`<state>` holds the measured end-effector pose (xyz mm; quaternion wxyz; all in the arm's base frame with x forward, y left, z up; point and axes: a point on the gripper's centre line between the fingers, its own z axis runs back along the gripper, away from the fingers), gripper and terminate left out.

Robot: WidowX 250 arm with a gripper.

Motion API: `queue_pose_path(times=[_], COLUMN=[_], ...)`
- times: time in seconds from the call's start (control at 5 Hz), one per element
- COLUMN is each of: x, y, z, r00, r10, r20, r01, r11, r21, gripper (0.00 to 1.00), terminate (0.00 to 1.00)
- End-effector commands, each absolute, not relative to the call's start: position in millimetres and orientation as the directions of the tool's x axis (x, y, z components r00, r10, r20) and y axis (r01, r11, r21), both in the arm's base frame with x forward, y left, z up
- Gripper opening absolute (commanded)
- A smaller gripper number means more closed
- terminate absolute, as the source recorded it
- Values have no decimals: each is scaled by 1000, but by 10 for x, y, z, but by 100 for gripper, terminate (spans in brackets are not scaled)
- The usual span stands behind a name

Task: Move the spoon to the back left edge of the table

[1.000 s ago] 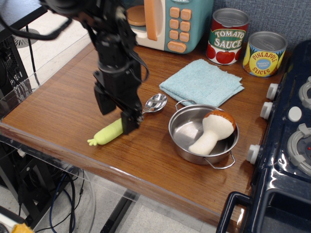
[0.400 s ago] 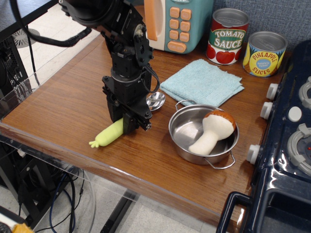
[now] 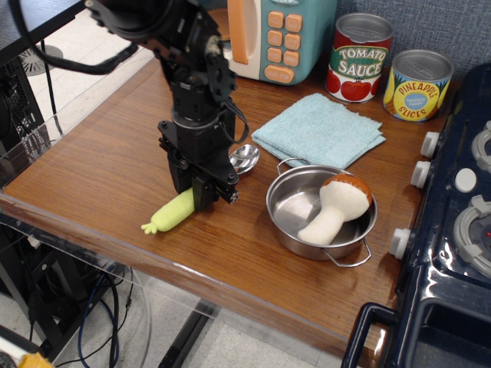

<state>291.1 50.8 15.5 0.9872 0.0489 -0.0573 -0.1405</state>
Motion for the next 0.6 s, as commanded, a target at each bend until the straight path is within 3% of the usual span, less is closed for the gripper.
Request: queue_pose_path(times=[0.0,0.4], x=[2955,3105], y=[660,928], z=[654,945], r00=[958,956], r10=[-181,-76], r20=[222,282], r01=[164,38], r11=[982,990], r21=[93,138], gripper=[0,0], terminate=[0,0])
